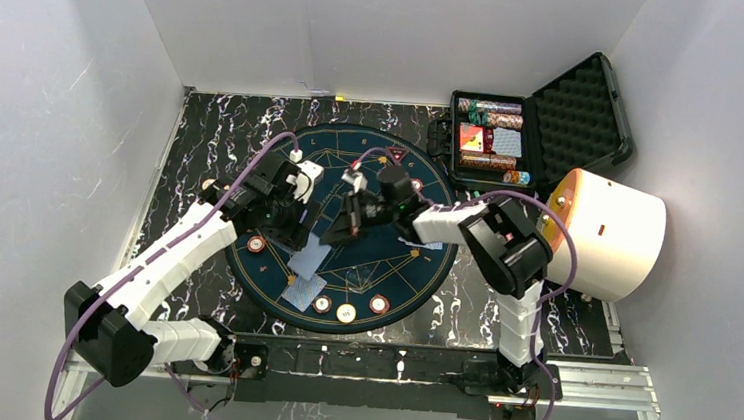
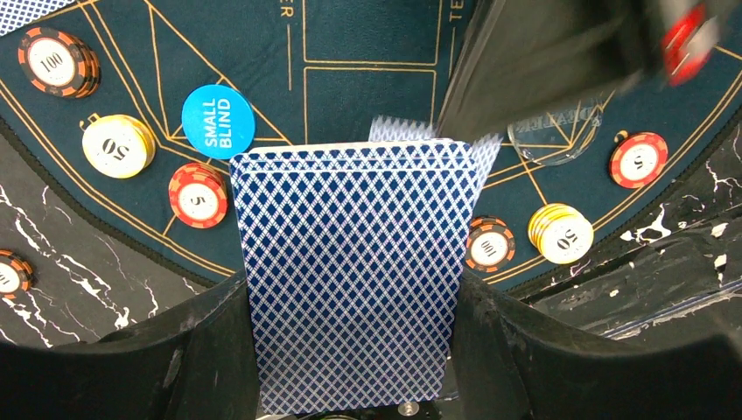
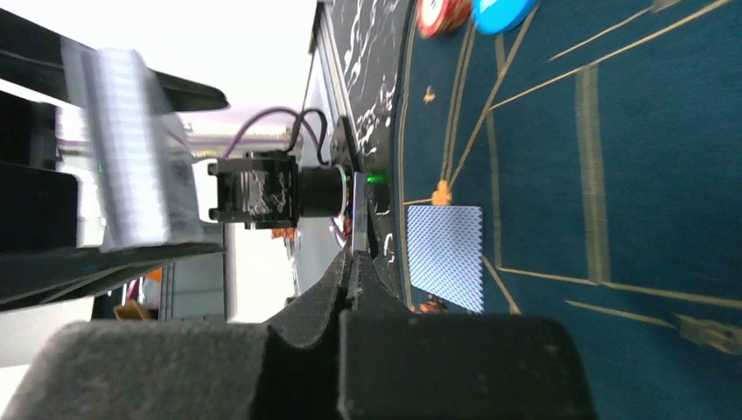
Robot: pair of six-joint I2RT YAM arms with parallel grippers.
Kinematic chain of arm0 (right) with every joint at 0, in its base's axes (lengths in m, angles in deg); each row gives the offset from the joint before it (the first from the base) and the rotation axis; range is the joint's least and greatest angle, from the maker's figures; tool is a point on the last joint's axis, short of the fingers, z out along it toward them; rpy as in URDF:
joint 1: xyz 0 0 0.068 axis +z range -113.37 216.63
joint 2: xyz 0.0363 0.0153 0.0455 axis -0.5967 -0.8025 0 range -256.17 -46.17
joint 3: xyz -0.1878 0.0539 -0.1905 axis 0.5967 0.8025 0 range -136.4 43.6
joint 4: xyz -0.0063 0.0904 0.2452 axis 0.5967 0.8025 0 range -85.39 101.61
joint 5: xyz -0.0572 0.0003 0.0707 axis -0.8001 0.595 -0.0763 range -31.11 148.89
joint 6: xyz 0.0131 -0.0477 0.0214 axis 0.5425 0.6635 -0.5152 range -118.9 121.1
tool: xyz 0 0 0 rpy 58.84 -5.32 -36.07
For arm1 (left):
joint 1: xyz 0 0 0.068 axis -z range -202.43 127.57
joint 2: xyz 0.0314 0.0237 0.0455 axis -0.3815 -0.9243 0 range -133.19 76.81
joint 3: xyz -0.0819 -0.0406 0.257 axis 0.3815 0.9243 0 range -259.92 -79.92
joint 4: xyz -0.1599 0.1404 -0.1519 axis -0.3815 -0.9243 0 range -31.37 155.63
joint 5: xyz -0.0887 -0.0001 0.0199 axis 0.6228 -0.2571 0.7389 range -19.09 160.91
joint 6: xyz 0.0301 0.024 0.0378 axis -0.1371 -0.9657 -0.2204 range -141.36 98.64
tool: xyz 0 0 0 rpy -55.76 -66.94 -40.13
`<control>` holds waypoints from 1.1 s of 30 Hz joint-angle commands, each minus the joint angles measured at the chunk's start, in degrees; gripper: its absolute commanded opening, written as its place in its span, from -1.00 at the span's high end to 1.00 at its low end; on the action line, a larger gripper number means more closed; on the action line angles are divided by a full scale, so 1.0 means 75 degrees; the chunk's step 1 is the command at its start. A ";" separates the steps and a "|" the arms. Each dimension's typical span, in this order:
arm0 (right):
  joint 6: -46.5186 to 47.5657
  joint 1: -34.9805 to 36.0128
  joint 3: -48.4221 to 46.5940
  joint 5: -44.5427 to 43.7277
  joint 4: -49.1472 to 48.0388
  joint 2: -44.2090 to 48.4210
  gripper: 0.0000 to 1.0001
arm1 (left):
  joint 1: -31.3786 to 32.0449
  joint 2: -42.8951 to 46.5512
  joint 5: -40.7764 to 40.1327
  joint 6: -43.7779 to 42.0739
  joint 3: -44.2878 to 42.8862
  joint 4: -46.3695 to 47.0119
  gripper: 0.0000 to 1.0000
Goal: Distribute texas hold em gaming equipment
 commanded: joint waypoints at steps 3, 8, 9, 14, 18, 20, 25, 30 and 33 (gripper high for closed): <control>-0.0302 0.0908 0.0101 -0.0914 -0.0843 -0.0161 1.00 | -0.0014 0.0055 0.0009 -0.0026 -0.0394 -0.0140 1.00; -0.0282 0.1172 0.0320 -0.1430 -0.0729 -0.0266 1.00 | -0.0019 0.0015 0.0030 -0.0116 -0.0385 -0.0089 1.00; -0.0274 0.1167 0.0349 -0.1406 -0.0681 -0.0249 1.00 | -0.0015 -0.0009 0.0041 -0.0139 -0.0392 -0.0086 1.00; 0.0158 0.1281 0.0355 -0.1461 0.0079 -0.0059 0.95 | -0.0030 0.0022 0.0099 -0.0173 -0.0290 0.0038 1.00; 0.0137 0.1391 0.0364 -0.1431 0.0028 -0.0252 0.91 | -0.0027 -0.0033 0.0159 -0.0189 -0.0225 0.0096 1.00; 0.0133 0.1391 0.0430 -0.1398 0.0013 -0.0203 0.63 | -0.0030 0.0015 0.0179 -0.0205 -0.0183 0.0133 1.00; 0.0655 0.0834 0.0599 -0.1559 0.1006 0.0843 0.08 | -0.0026 -0.0079 0.0210 -0.0280 -0.0058 0.0188 1.00; 0.1939 -0.0273 0.0115 -0.1377 0.3042 0.1610 -0.36 | -0.0029 -0.0147 0.0598 -0.0400 0.0085 0.0424 1.00; 0.1833 -0.0478 -0.0039 -0.1042 0.2795 0.1796 -0.54 | -0.0026 -0.0219 0.0795 -0.0505 0.0130 0.0501 1.00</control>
